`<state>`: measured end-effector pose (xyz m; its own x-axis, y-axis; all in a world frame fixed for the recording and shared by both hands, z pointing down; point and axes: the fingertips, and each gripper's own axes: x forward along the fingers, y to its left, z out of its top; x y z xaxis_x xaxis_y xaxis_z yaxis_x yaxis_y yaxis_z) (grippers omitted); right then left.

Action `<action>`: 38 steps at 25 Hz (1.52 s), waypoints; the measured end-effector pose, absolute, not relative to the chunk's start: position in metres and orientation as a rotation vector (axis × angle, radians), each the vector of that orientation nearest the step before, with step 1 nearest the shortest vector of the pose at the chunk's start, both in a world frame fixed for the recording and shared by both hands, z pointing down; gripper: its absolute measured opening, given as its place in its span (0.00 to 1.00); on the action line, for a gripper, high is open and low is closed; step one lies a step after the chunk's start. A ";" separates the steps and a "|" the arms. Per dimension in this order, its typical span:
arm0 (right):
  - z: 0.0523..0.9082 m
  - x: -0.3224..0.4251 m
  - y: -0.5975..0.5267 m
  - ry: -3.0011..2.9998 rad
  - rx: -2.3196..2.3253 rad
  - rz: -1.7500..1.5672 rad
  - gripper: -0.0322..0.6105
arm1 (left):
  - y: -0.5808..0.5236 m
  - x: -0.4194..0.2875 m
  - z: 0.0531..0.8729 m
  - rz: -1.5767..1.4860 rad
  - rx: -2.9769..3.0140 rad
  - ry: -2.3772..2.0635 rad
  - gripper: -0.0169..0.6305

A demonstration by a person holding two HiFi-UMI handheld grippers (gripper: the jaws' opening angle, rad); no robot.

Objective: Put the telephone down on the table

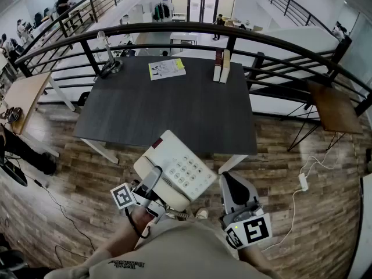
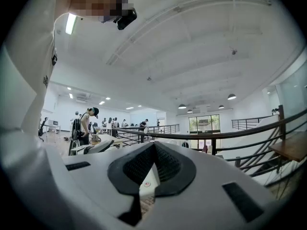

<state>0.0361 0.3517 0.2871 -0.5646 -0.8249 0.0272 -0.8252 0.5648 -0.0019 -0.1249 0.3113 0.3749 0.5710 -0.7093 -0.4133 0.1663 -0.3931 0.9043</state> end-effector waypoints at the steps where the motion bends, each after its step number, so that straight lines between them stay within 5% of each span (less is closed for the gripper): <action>1: 0.287 0.037 0.351 -2.759 1.454 0.020 0.05 | 0.311 -0.123 0.375 -1.013 1.729 -0.453 0.79; 38: 0.296 0.118 0.324 -2.830 1.386 0.058 0.05 | 0.296 -0.052 0.387 -1.042 1.703 -0.531 0.79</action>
<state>0.1183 0.3238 0.2965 -0.6132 -0.7899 0.0072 -0.7895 0.6125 -0.0377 -0.0518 0.2961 0.3868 0.5272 -0.7564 -0.3871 0.1313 -0.3775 0.9166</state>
